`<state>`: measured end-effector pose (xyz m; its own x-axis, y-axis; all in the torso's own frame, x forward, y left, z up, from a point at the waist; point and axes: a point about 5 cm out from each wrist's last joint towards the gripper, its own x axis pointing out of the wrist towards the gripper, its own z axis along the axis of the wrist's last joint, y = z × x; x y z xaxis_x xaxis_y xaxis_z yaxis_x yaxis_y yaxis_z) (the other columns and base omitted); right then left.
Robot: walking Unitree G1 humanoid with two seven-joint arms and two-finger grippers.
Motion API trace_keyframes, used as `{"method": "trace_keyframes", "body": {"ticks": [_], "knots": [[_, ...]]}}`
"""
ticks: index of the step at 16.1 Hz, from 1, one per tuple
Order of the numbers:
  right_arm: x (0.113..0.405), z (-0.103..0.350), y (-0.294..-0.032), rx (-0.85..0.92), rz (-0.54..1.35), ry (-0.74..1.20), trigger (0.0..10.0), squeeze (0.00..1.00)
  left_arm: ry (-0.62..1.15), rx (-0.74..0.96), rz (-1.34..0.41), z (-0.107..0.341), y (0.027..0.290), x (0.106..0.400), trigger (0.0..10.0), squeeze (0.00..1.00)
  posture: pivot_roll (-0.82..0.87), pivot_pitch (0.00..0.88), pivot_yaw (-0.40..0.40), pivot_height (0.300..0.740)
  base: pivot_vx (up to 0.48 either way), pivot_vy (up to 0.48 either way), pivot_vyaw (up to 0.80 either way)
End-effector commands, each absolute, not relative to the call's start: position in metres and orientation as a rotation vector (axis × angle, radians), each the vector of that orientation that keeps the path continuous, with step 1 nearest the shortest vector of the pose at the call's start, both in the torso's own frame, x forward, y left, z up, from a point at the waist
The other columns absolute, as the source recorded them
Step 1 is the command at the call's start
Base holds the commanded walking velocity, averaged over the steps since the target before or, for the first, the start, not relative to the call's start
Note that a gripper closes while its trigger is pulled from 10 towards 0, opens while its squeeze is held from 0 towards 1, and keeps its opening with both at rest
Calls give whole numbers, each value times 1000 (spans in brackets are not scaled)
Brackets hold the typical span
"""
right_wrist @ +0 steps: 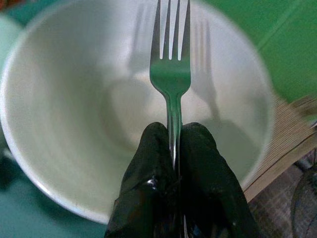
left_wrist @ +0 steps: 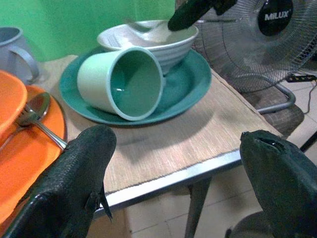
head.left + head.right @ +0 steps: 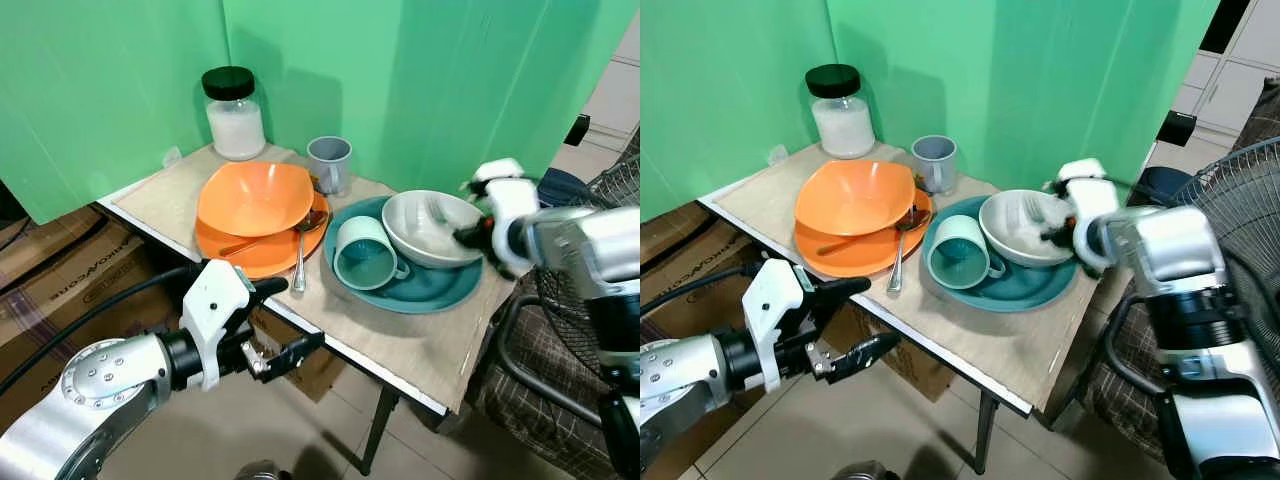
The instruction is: Setting the table
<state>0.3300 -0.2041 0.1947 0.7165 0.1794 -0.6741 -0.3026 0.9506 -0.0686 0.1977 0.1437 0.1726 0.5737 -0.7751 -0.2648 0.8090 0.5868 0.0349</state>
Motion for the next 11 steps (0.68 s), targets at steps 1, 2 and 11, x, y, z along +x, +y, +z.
{"method": "trace_keyframes", "body": {"ticks": [1,2,11], "knots": [[330,213,-206,-169,255,647,0,0,216,178,-904,174,146,202,10000,0,68,0,36,740,0,0,0],[325,224,-206,-148,267,549,0,0,187,178,-876,177,146,206,10000,0,69,0,40,740,0,0,0],[254,211,-162,171,241,-111,10000,0,35,158,-474,181,128,241,10000,0,54,0,65,740,0,0,-86]]}}
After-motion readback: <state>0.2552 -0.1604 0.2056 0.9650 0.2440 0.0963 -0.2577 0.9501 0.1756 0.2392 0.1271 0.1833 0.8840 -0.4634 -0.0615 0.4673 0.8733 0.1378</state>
